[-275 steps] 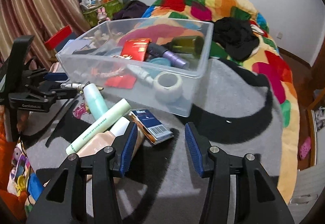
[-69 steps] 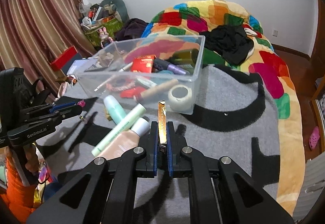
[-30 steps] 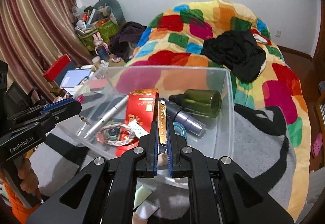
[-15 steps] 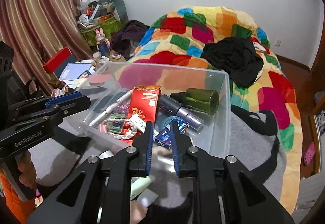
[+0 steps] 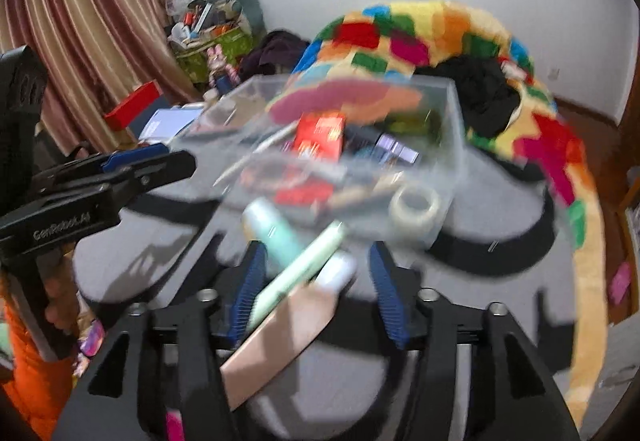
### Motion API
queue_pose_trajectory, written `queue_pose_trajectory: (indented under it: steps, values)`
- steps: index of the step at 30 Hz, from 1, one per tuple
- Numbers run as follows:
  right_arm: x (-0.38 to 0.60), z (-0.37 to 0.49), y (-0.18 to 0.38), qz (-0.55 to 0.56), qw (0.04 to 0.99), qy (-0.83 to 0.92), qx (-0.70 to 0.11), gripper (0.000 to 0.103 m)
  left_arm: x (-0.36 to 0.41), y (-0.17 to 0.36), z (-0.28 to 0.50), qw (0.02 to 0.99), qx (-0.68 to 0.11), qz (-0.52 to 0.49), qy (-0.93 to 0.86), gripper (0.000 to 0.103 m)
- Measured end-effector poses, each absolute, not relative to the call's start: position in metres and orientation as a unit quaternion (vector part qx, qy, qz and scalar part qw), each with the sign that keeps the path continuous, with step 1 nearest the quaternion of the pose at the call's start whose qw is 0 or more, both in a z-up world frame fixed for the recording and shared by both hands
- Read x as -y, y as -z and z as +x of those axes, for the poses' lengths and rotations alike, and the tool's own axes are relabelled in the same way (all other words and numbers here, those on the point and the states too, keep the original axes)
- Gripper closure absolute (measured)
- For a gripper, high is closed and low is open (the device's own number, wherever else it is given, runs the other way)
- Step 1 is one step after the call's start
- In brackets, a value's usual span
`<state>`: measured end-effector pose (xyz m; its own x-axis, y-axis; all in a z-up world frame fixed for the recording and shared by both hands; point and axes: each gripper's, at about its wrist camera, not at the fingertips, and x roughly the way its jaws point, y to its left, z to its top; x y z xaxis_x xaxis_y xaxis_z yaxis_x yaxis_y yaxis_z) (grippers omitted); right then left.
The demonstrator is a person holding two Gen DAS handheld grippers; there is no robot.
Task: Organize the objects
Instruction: 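Grasp the pale green tube with the left tool while the right tool grasps the beige squeeze tube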
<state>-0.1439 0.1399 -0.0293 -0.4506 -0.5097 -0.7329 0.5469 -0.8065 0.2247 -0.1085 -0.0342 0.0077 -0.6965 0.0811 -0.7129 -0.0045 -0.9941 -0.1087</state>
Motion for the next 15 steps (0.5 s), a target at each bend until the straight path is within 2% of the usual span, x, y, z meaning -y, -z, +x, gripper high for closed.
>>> queue_pose_trajectory:
  steps: [7,15]
  values:
    - [-0.125,-0.123,0.056,0.436,0.3,0.846,-0.069,0.046,0.038,0.013,-0.089,0.022,0.055,-0.407,-0.911,0.052]
    - [-0.148,-0.12,0.065,0.444,0.3,0.843,-0.042,0.046,0.026,0.03,-0.078,0.042,0.061,-0.426,-0.902,0.052]
